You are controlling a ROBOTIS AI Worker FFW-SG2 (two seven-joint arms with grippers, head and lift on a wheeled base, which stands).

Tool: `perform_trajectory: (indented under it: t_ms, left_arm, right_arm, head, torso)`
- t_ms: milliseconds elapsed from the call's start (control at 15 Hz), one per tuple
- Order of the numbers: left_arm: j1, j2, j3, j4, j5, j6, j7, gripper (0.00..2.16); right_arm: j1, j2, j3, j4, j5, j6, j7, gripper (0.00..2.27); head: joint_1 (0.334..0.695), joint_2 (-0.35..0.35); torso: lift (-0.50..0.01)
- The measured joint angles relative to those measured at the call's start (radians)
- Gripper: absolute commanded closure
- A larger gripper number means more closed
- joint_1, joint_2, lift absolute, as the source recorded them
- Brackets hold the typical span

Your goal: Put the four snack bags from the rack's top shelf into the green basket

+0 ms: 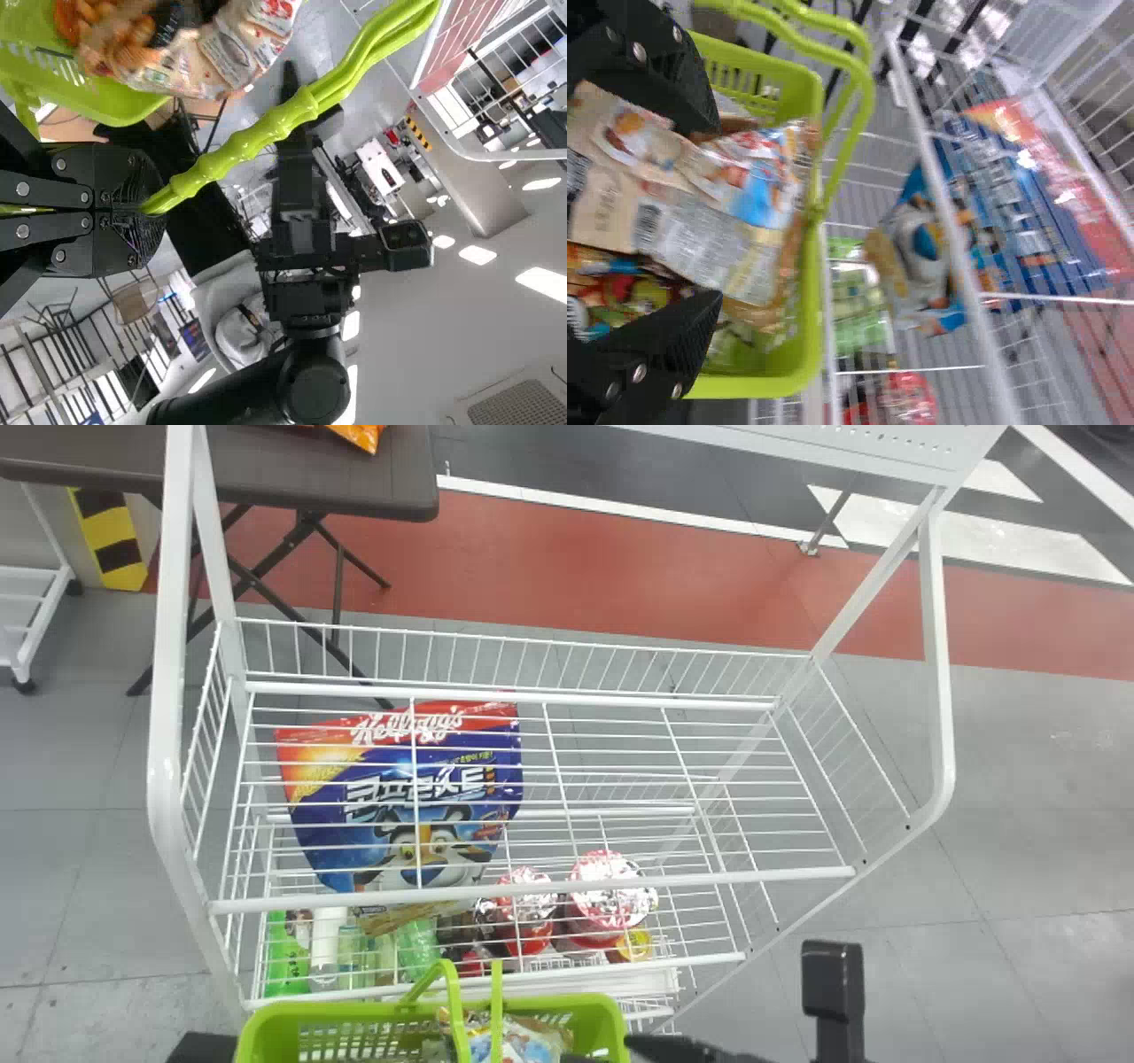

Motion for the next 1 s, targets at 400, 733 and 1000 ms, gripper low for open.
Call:
perform_trajectory:
  t_ms: [400,733,1000]
  left_arm:
    - [0.002,-0.001,-0.002,-0.002,-0.002,-0.001,0.004,2.11]
    - [0.003,-0.001,-0.007,0.000,-0.003,-0.005,0.015,2.11]
    - [0.004,0.003,-0.007,-0.002,-0.004,-0.006,0.016,2.11]
  right_arm:
    - [0.056,0.027,0.083,0.089,0.041,-0.918,-0.078,0.05]
    - [0.089,0.034,0.229,0.031,0.207,-0.891,-0.377,0.06]
    - [0.090,0.038,0.234,0.018,0.210,-0.869,-0.375,0.06]
  head:
    - [0.695,-0.350]
    - [0.695,-0.350]
    - [0.695,-0.350]
  torso:
    - [0.000]
    - [0.000]
    - [0.000]
